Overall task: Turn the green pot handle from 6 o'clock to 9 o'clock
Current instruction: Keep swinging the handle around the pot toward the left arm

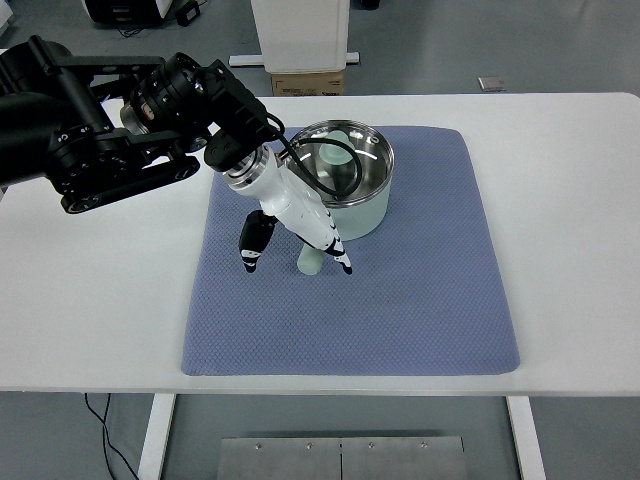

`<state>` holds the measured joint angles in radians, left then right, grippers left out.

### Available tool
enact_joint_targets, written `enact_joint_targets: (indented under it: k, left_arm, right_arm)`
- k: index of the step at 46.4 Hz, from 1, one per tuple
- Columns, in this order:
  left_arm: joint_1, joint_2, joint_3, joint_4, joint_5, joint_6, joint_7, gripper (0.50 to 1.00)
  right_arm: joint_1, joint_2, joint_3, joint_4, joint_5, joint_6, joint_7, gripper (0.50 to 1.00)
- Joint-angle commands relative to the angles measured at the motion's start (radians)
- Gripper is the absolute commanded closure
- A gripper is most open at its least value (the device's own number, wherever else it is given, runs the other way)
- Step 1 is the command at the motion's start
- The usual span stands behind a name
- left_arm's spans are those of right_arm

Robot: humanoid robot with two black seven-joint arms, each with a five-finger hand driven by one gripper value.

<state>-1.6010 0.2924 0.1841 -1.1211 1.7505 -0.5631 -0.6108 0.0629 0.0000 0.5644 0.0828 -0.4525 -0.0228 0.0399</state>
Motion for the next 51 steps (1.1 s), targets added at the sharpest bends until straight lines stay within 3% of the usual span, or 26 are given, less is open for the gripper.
enact_joint_targets:
  k: [1, 51]
  left_arm:
    - [0.000, 0.007, 0.000, -0.003, 0.009, 0.000, 0.000, 0.500]
    - [-0.013, 0.114, 0.043, -0.046, 0.055, 0.002, 0.000, 0.500]
  right_arm:
    - [0.000, 0.000, 0.000, 0.000, 0.000, 0.000, 0.000, 0.500]
    - [0.000, 0.000, 0.000, 0.000, 0.000, 0.000, 0.000, 0.500]
